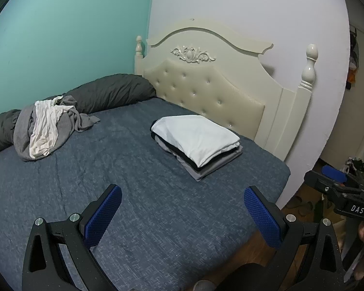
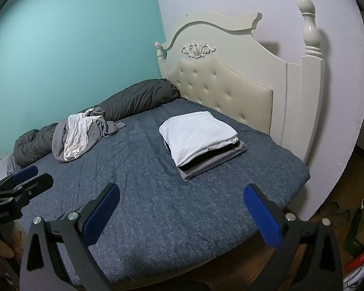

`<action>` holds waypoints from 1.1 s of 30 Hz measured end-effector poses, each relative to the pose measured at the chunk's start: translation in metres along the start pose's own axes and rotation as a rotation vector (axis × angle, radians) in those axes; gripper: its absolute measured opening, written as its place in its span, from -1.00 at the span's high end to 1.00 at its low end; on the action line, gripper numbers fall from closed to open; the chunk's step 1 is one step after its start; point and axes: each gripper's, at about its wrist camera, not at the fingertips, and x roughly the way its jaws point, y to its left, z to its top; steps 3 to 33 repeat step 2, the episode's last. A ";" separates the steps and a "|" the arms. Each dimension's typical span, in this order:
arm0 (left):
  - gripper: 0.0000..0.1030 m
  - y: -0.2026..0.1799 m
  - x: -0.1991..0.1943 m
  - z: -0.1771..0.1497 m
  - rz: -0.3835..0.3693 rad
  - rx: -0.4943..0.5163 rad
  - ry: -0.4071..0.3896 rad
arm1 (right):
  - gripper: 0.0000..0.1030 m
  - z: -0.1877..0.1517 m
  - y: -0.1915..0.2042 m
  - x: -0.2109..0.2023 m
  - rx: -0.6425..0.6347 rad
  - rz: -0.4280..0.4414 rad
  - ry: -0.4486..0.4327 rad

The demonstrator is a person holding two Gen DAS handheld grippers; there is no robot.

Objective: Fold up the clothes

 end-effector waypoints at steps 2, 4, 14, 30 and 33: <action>-0.99 0.000 0.000 0.000 -0.004 -0.005 0.001 | -0.99 0.000 -0.001 0.001 0.001 -0.001 0.002; -0.99 0.000 0.000 0.000 -0.004 -0.005 0.001 | -0.99 0.000 -0.001 0.001 0.001 -0.001 0.002; -0.99 0.000 0.000 0.000 -0.004 -0.005 0.001 | -0.99 0.000 -0.001 0.001 0.001 -0.001 0.002; -0.99 0.000 0.000 0.000 -0.004 -0.005 0.001 | -0.99 0.000 -0.001 0.001 0.001 -0.001 0.002; -0.99 0.000 0.000 0.000 -0.004 -0.005 0.001 | -0.99 0.000 -0.001 0.001 0.001 -0.001 0.002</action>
